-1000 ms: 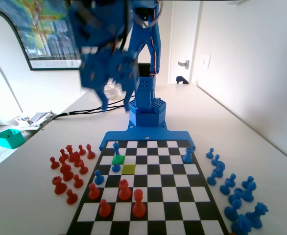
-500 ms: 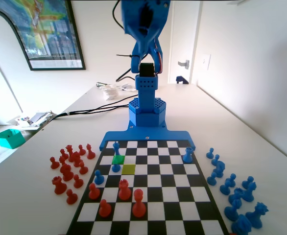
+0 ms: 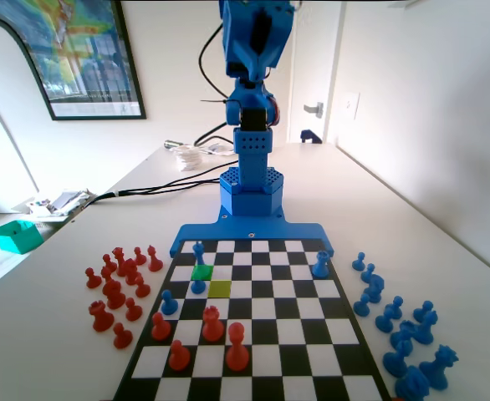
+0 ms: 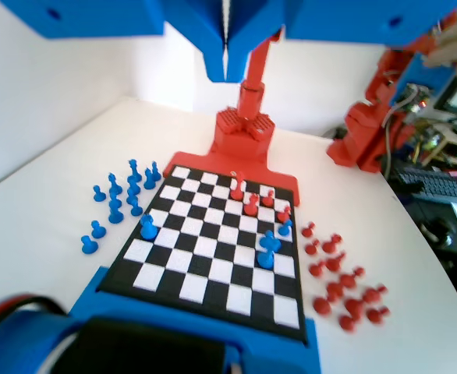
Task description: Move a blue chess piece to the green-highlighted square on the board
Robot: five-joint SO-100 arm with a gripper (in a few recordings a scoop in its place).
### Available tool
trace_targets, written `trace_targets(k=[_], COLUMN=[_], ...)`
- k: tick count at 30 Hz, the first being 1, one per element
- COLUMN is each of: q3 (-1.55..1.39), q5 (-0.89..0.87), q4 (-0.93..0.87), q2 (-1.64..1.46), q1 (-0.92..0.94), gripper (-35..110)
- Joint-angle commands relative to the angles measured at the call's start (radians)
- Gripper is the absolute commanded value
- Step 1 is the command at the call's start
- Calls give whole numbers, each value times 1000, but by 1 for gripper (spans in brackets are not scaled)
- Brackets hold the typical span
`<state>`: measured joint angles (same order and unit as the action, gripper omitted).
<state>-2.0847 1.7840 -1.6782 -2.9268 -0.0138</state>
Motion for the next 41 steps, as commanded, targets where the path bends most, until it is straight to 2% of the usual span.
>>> trace_targets(k=[1, 41], q3=[-72, -95], q5=[8, -15], q4=[75, 106], q2=[-94, -126], q1=[2, 31], gripper=[1, 3])
